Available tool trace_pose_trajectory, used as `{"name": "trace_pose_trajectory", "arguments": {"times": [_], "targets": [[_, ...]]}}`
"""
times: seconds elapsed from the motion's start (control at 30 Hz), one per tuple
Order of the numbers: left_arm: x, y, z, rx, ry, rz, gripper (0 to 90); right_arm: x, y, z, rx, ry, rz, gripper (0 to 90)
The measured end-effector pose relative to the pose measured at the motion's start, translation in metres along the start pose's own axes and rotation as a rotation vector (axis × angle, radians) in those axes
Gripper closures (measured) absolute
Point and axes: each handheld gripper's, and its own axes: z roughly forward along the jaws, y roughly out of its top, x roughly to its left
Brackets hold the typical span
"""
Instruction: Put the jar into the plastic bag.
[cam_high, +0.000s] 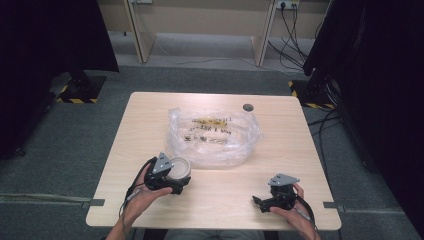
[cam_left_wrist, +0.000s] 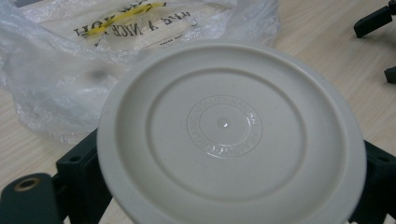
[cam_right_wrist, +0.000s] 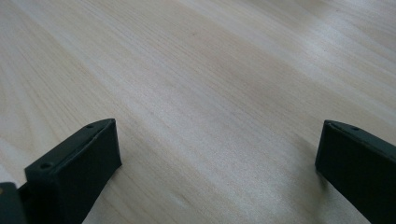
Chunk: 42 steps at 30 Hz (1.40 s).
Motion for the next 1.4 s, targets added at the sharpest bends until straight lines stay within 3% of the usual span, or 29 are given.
{"name": "trace_pose_trajectory", "arguments": {"times": [0.7, 0.87, 1.4], "targets": [[0.004, 0.067, 0.016, -0.013, -0.043, 0.041, 9.8, 0.000, 0.000, 0.000, 0.000, 0.000, 0.000, 0.2], [0.006, 0.082, 0.023, -0.012, -0.065, 0.029, 9.8, 0.000, 0.000, 0.000, 0.000, 0.000, 0.000, 0.2], [0.018, 0.122, 0.043, -0.016, -0.055, 0.047, 9.8, 0.000, 0.000, 0.000, -0.001, 0.000, -0.001, 0.2]]}}
